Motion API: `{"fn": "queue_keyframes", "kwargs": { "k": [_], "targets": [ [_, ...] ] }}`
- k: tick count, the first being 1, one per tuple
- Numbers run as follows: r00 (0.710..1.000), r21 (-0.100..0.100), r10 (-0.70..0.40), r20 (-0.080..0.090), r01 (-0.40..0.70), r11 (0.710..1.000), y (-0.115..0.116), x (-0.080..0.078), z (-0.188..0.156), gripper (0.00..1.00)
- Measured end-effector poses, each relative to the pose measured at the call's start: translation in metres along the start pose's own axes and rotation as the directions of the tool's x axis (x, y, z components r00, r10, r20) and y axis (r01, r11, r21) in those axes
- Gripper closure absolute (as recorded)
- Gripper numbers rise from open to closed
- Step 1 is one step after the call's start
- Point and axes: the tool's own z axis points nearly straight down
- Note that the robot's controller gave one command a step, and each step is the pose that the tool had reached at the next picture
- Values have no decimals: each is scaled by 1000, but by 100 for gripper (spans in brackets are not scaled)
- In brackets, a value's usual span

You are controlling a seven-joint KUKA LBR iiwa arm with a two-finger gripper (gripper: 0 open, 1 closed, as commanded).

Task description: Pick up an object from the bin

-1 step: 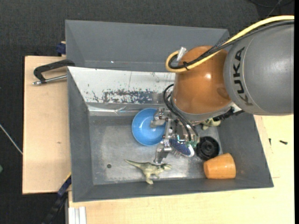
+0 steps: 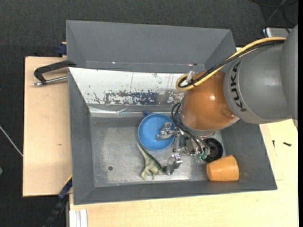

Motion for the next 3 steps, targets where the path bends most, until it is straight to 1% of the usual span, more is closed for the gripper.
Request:
{"fn": "queue_keyframes", "kwargs": {
  "k": [1, 2, 3],
  "targets": [
    [1000, 0, -3, -3, 3, 1000, 1, 1, -2, 100],
    [1000, 2, 0, 18, 0, 1000, 2, -12, -132, 100],
    [1000, 1, 0, 7, 0, 1000, 2, -10, -127, 0]
  ]
}}
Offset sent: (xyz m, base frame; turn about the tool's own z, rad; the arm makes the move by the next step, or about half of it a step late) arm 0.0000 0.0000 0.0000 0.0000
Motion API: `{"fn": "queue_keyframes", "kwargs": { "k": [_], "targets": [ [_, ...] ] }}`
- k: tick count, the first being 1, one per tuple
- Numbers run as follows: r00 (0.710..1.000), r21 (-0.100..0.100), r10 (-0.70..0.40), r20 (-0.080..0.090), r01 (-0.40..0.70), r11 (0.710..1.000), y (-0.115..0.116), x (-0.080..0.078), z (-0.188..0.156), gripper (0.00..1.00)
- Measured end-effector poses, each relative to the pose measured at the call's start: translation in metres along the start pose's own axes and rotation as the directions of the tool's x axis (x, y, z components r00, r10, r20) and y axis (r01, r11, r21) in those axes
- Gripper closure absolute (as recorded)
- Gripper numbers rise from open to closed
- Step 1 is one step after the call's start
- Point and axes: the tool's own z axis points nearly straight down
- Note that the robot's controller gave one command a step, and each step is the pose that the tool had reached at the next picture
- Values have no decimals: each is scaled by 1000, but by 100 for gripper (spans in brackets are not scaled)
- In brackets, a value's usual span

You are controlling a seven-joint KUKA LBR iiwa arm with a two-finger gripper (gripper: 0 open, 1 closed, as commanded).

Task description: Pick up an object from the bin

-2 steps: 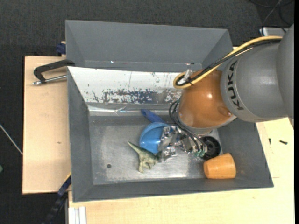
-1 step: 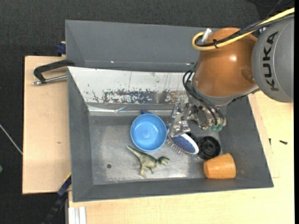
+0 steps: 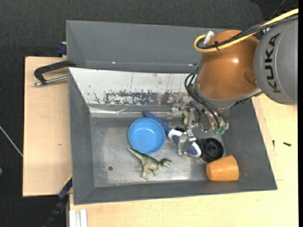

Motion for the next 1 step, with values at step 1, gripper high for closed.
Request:
{"fn": "queue_keyframes", "kwargs": {
  "k": [1],
  "targets": [
    [996, -2, -92, -10, 92, 996, 5, -28, 104, 0]
  ]
}}
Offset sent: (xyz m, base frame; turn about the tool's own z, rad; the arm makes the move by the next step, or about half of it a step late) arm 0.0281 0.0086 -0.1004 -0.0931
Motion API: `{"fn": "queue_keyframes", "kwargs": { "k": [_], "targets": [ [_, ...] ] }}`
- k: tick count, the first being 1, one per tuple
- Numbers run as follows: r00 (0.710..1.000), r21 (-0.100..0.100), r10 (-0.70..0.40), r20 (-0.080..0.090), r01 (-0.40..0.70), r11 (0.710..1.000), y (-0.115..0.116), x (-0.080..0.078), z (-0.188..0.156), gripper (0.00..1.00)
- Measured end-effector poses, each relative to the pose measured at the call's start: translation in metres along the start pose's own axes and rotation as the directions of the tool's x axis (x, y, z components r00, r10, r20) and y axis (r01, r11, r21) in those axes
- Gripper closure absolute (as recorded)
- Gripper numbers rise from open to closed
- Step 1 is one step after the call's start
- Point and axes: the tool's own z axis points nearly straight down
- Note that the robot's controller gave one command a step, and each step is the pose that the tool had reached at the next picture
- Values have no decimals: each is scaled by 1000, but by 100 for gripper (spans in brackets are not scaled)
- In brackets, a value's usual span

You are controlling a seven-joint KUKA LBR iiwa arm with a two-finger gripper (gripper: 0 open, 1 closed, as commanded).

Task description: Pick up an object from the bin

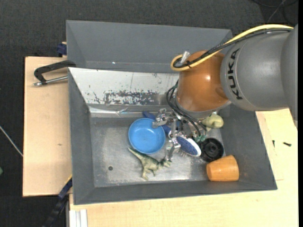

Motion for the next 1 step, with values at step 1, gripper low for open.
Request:
{"fn": "queue_keyframes", "kwargs": {
  "k": [1],
  "targets": [
    [1000, 1, 4, 10, -4, 1000, 24, -20, 26, 0]
  ]
}}
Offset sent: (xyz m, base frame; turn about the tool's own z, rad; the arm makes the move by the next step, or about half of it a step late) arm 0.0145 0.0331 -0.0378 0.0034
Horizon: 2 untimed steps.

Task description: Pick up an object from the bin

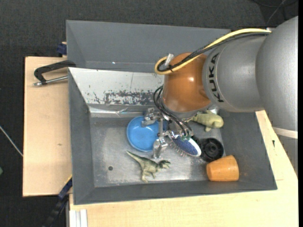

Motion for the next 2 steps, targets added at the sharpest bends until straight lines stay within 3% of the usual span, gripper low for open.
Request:
{"fn": "queue_keyframes", "kwargs": {
  "k": [1, 2],
  "targets": [
    [1000, -5, -4, -12, 3, 1000, 3, 2, 0, 100],
    [1000, 0, -4, 9, 4, 1000, 26, 6, -138, 100]
  ]
}}
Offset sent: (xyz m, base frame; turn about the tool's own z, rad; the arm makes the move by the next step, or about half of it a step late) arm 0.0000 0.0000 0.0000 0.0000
